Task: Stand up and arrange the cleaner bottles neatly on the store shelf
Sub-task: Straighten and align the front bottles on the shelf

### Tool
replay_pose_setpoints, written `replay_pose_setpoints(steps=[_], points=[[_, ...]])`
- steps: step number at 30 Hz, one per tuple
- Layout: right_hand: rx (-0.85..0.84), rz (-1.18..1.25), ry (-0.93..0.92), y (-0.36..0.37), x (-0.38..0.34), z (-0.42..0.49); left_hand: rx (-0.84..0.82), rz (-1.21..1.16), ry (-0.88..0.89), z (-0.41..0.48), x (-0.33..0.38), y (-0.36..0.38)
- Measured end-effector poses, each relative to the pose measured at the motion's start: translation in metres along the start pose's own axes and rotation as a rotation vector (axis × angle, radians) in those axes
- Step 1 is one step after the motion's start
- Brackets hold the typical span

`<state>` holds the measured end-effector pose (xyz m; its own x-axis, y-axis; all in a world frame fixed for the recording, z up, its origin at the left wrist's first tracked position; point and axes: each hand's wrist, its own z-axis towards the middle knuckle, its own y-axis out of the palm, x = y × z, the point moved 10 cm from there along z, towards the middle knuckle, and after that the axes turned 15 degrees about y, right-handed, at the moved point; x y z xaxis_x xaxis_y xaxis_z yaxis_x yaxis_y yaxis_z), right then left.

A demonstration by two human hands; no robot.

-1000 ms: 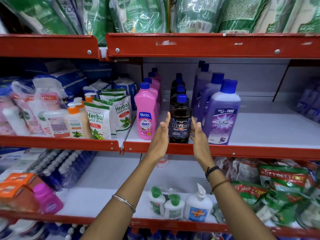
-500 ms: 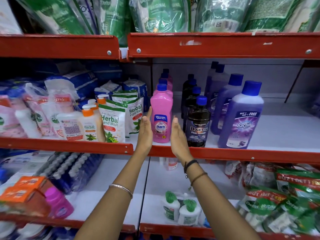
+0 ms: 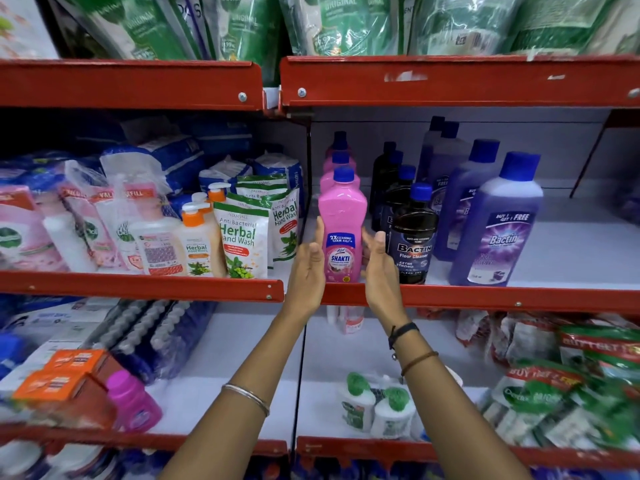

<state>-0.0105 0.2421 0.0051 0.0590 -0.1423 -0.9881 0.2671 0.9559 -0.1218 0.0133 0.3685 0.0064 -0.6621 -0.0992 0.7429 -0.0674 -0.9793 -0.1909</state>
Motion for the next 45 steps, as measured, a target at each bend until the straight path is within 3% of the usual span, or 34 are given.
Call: replay_pose_setpoints(steps=[18,26,31,34,36,39,45], points=[[-0.013,-0.037,-0.034,0.004,0.015,-0.009,-0.117,0.143,-0.076,-0.016,-0.003,-0.007],[-0.041,-0.023,-0.055,0.001,0.014,-0.009,-0.056,0.047,-0.076,-0.016,0.005,-0.005],[0.315,0.093,-0.285,-0.070,0.008,-0.036,0.301,0.075,0.156,-0.041,0.028,-0.012],[0.472,0.121,-0.285,-0.114,0.012,-0.036,0.152,0.006,0.193,-0.042,0.035,0.034],[0.413,0.087,-0.165,-0.126,0.021,-0.016,0.032,-0.090,0.052,-0.034,0.028,0.070],[0.177,0.026,0.008,-0.117,0.035,0.009,-0.033,-0.130,-0.118,-0.021,0.016,0.101],[0.053,-0.036,-0.018,-0.111,0.030,0.013,-0.070,-0.157,-0.191,-0.012,0.000,0.113]])
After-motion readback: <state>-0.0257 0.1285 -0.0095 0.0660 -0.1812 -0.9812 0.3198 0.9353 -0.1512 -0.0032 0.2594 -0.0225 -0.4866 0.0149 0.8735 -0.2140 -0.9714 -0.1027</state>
